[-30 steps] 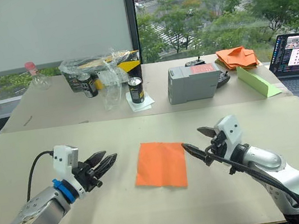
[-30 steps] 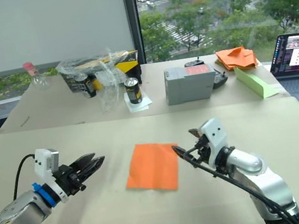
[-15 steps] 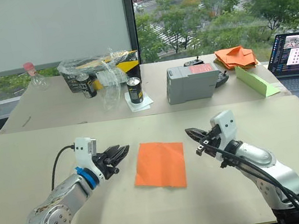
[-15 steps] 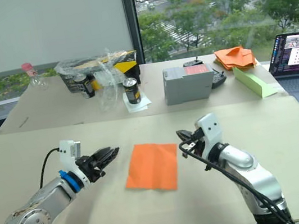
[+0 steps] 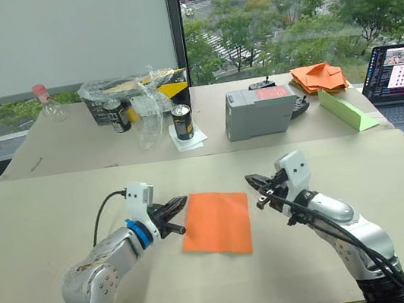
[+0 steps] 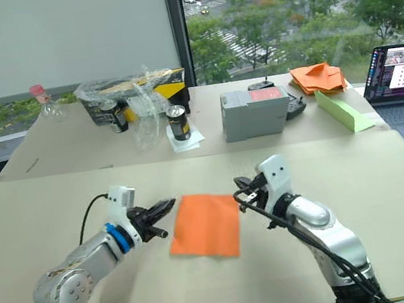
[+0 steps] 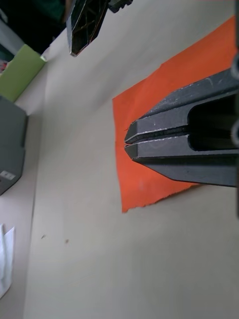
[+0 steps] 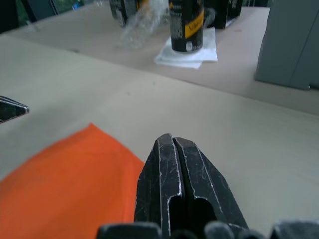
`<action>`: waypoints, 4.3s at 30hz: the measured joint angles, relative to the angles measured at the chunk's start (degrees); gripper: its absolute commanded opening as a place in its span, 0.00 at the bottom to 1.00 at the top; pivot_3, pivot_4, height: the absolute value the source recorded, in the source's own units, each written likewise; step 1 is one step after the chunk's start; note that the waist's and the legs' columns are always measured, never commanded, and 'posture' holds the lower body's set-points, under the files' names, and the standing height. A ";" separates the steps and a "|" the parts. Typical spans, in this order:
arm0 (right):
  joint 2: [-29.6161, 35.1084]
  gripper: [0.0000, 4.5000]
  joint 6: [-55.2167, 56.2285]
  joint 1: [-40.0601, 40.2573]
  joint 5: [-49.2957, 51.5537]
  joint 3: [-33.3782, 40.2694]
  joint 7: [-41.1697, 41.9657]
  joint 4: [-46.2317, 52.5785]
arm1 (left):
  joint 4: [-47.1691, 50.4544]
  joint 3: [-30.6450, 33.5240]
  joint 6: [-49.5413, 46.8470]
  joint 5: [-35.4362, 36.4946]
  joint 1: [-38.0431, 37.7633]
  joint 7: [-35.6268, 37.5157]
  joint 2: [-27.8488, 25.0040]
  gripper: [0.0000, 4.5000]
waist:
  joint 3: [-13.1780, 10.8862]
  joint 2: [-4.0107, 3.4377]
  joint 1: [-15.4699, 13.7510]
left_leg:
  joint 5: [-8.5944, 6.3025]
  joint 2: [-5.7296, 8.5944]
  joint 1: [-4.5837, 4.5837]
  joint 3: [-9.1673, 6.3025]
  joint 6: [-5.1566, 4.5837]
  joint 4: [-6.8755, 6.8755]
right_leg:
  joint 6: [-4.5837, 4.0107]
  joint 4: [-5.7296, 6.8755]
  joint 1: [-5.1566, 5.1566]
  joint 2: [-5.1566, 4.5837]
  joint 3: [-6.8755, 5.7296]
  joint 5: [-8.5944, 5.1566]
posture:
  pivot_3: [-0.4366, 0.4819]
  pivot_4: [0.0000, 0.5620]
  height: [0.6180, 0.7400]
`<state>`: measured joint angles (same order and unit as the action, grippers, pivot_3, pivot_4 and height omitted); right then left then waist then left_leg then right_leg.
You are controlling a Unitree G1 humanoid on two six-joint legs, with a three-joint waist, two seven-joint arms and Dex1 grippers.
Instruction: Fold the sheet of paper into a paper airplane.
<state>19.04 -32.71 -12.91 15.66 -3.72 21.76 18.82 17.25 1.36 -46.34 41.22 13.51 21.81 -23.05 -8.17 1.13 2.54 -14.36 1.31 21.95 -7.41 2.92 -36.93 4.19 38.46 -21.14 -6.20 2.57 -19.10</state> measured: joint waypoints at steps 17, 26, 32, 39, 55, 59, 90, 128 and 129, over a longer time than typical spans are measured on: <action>7.95 0.00 -7.24 3.36 -5.18 -3.86 3.13 2.06 | -4.96 -5.10 0.16 -8.53 -0.56 5.67 0.33 0.00 | 0.00 0.00 -0.05 | 0.00 0.00 0.03 -0.01 0.00 -0.01 | 0.00 0.01 -0.02 0.00 0.00 0.00 | 0.48 0.27 1.00; 12.95 0.00 -13.04 4.17 -3.12 -6.80 9.01 8.17 | -5.35 -4.96 0.17 -9.79 -0.51 6.49 1.27 0.00 | 0.01 0.02 -0.10 | 0.00 0.00 0.01 -0.01 0.00 -0.02 | 0.00 -0.01 0.01 0.00 0.00 0.00 | 0.48 0.27 1.00; 14.27 0.00 -14.56 2.94 -3.11 -8.90 10.89 9.24 | -5.45 -4.98 0.17 -10.57 -0.36 7.00 1.63 0.00 | 0.01 0.02 -0.06 | 0.00 0.00 0.00 -0.02 0.00 -0.02 | 0.00 -0.01 0.02 0.00 -0.01 0.00 | 0.48 0.27 1.00; 13.13 0.00 -15.82 2.00 -3.04 -8.93 11.02 8.69 | -5.48 -4.97 0.16 -10.96 -0.36 7.10 2.07 0.00 | 0.02 0.03 -0.03 | 0.00 0.00 -0.04 -0.03 0.00 -0.03 | 0.00 0.02 0.03 0.00 -0.01 0.00 | 0.48 0.27 1.00; 6.07 0.00 -18.29 -0.72 2.54 -6.36 11.71 4.90 | -5.47 -4.85 0.17 -11.78 -0.37 7.07 2.96 0.00 | 0.02 0.04 -0.06 | 0.00 0.01 -0.05 -0.05 0.00 -0.04 | 0.00 0.04 0.04 0.00 -0.01 0.00 | 0.48 0.27 1.00; 4.64 0.00 -19.15 -1.80 5.11 -3.97 11.61 4.84 | -5.47 -4.83 0.18 -11.87 -0.37 7.09 3.04 0.00 | 0.02 0.04 -0.08 | 0.00 0.01 -0.05 -0.05 0.00 -0.04 | 0.00 0.04 0.04 0.00 -0.01 0.00 | 0.48 0.27 1.00; -3.70 0.00 -15.05 -9.29 5.52 -10.00 9.74 -4.04 | -5.75 -4.26 0.38 -12.13 -0.32 6.95 3.23 0.00 | 0.03 0.03 0.10 | 0.00 0.01 -0.05 -0.08 0.00 -0.03 | 0.00 0.10 -0.01 0.00 -0.02 0.00 | 0.48 0.27 1.00; -2.63 0.00 -8.71 -13.21 -5.70 -17.94 11.70 -12.12 | 6.39 9.82 -8.92 3.52 -2.09 0.17 4.30 0.00 | 0.03 0.02 0.10 | 0.01 0.00 -0.09 -0.09 0.01 -0.02 | 0.00 0.11 -0.01 0.00 -0.01 0.00 | 0.48 0.27 1.00; -2.64 0.00 -8.71 -13.21 -5.79 -17.94 11.69 -12.12 | 6.30 9.00 -8.92 3.24 -2.10 0.17 4.30 0.00 | 0.03 0.02 0.09 | 0.01 0.00 -0.09 -0.09 0.01 -0.02 | 0.00 0.11 -0.01 0.00 -0.02 0.00 | 0.48 0.27 1.00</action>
<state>16.39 -41.43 -26.12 9.87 -21.66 33.45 6.70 23.56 10.35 -55.26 44.46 11.41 21.98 -18.75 -8.14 1.16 2.62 -14.36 1.32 21.86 -7.50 2.94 -36.95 4.18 38.58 -21.15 -6.20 2.55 -19.10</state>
